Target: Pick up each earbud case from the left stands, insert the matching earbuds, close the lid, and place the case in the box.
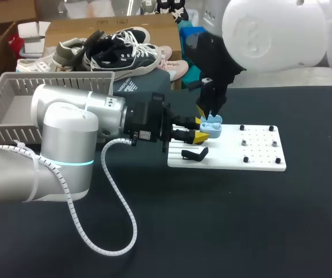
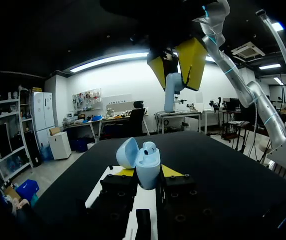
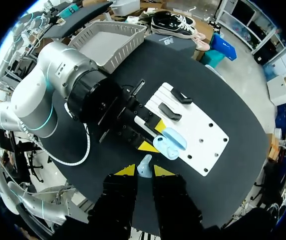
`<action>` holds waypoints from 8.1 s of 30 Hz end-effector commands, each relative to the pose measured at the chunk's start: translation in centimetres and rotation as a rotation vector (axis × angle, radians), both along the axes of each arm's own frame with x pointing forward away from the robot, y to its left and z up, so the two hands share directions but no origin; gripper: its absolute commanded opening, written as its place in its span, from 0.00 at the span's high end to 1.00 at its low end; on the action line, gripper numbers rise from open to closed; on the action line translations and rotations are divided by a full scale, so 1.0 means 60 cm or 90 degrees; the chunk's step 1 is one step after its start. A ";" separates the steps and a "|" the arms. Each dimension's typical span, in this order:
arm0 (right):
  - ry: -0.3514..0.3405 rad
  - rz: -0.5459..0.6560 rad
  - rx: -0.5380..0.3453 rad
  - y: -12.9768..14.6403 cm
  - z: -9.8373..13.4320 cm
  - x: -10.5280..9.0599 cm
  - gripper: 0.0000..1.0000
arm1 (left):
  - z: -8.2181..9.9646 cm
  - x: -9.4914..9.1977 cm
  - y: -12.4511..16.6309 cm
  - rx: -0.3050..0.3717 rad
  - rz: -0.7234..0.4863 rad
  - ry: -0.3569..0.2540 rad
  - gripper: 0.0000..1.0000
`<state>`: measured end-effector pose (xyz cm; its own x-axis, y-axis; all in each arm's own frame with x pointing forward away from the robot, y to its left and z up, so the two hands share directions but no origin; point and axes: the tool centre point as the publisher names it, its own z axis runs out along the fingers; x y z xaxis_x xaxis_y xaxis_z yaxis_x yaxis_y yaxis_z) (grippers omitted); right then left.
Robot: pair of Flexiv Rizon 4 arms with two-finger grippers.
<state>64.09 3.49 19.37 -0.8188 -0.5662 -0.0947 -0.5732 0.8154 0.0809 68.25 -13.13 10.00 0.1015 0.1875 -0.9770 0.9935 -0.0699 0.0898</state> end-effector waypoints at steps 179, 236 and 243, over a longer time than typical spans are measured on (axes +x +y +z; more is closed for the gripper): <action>-0.061 -0.260 0.059 -0.136 -0.063 0.095 0.00 | 0.014 0.002 0.041 -0.011 0.051 0.008 1.00; -0.058 -0.267 0.067 -0.144 -0.069 0.095 0.00 | 0.017 0.259 0.570 0.183 0.773 0.217 0.70; -0.058 -0.267 0.067 -0.144 -0.069 0.095 0.00 | 0.011 0.273 0.568 0.201 0.743 0.209 0.00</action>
